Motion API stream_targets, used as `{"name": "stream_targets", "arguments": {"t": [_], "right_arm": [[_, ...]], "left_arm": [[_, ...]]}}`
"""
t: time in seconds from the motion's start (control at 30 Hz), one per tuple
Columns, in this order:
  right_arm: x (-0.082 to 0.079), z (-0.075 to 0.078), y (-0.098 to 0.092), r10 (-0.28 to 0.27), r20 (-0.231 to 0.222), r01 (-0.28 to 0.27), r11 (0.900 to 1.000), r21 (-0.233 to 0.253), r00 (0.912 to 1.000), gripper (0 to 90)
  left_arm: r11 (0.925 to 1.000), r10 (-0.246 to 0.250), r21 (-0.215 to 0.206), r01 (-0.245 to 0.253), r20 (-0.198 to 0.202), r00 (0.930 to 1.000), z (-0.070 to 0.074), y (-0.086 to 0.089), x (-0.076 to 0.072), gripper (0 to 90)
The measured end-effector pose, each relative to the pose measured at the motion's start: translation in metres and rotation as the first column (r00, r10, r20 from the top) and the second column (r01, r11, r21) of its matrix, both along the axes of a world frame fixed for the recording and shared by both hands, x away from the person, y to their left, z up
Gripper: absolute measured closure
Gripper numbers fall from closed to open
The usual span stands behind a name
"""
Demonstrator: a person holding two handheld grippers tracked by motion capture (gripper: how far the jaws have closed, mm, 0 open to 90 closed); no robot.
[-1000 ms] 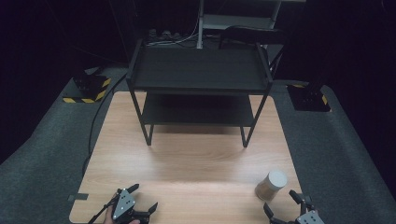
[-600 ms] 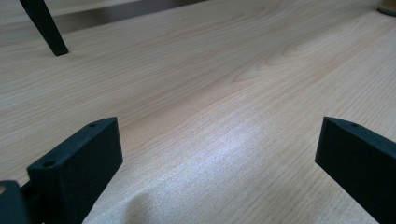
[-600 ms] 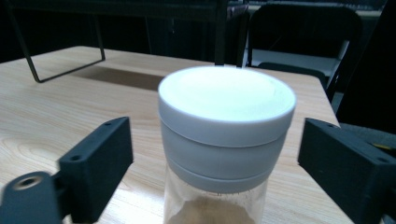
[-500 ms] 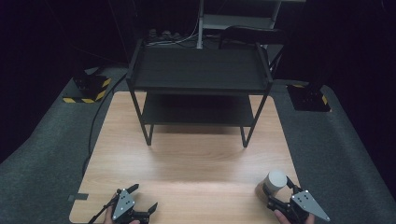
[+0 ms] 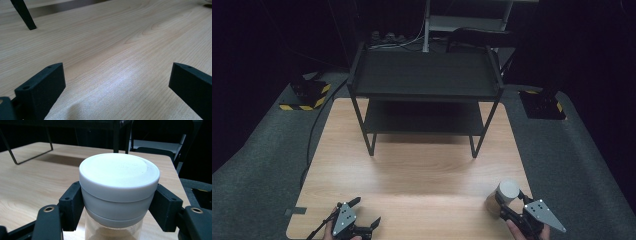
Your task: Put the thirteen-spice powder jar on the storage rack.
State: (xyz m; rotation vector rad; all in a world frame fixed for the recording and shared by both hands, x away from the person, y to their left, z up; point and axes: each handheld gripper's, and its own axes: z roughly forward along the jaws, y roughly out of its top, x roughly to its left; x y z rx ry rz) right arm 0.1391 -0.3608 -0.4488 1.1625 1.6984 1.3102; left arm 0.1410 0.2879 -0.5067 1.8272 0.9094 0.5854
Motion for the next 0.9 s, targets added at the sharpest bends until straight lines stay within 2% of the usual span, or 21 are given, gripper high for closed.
{"name": "stream_targets", "arguments": {"t": [0.1,0.13,0.17,0.3,0.5,0.6,0.7,0.8,0.87,0.9], "right_arm": [[0.005,0.016,0.002,0.001,0.001,-0.001,1.000,0.007,1.0000,34.0],[0.005,0.016,0.002,0.001,0.001,-0.001,1.000,0.007,1.0000,34.0],[0.009,0.029,0.004,0.003,0.007,-0.003,1.000,0.000,1.0000,34.0],[0.022,0.057,0.007,0.015,0.000,-0.015,1.000,0.004,0.9999,34.0],[0.044,0.090,0.021,0.020,0.019,-0.019,0.999,-0.026,0.9996,34.0],[0.050,0.097,0.026,0.026,0.027,-0.025,0.999,-0.030,0.9993,34.0],[0.065,0.109,0.040,0.042,0.036,-0.041,0.999,-0.031,0.9985,34.0],[0.073,0.114,0.048,0.055,0.038,-0.054,0.998,-0.028,0.9978,34.0],[0.085,0.121,0.062,0.077,0.043,-0.075,0.997,-0.031,0.9961,34.0],[0.085,0.121,0.062,0.077,0.043,-0.075,0.997,-0.031,0.9961,34.0]], "left_arm": [[1.0000,-0.002,0.001,0.002,0.000,1.0000,0.000,0.000,0.000,0.8],[1.0000,-0.002,0.001,0.002,0.000,1.0000,0.000,0.000,0.000,0.8],[1.0000,-0.002,0.002,0.002,0.001,1.0000,0.000,0.000,0.000,0.8],[1.0000,-0.004,0.007,0.004,0.003,1.0000,0.000,0.000,0.000,0.8],[1.0000,-0.006,0.008,0.006,0.002,1.0000,0.001,0.000,0.000,0.8],[1.0000,-0.006,0.008,0.006,0.002,1.0000,0.000,0.000,0.000,0.8],[0.9999,-0.008,0.007,0.008,0.001,1.0000,0.001,0.000,0.001,0.8],[0.9999,-0.008,0.006,0.008,0.001,1.0000,0.000,0.000,0.001,0.8],[0.9999,-0.009,0.007,0.009,0.001,1.0000,0.001,0.001,0.001,0.8],[1.0000,-0.008,0.004,0.008,0.001,1.0000,0.000,0.001,0.000,0.8]]}}
